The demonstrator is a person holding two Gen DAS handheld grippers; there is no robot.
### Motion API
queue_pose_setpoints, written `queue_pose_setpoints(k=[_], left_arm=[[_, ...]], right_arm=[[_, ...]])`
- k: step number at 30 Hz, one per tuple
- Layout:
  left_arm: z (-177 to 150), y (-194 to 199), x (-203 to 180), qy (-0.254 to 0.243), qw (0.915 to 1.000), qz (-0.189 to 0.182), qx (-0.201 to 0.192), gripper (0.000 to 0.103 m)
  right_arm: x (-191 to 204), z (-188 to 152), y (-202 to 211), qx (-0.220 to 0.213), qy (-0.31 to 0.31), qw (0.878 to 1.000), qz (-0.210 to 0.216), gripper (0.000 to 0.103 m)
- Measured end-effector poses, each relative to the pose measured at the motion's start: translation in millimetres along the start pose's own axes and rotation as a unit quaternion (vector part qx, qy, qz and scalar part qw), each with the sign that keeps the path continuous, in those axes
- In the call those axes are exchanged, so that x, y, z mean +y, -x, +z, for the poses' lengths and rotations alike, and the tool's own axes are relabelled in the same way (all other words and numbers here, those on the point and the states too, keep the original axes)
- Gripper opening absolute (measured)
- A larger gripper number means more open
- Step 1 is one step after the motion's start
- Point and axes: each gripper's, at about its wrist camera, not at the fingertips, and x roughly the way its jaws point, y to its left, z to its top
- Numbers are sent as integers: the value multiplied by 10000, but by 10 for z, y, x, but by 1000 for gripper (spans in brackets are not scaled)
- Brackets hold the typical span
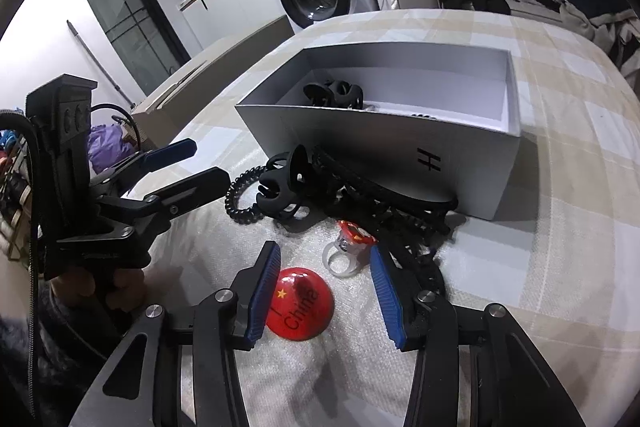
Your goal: Organize jewelry
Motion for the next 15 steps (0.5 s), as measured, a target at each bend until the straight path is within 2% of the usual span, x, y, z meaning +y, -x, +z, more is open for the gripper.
queue_pose_setpoints(k=[9,15], left_arm=[[5,-2,16,79,10000,3,-6,102],[6,-4,12,99,10000,-4,2,102]], right_arm=[[39,46,-71,-30,86,9997,-225,37],[21,47,-84,-57,1,9990,-446,26]])
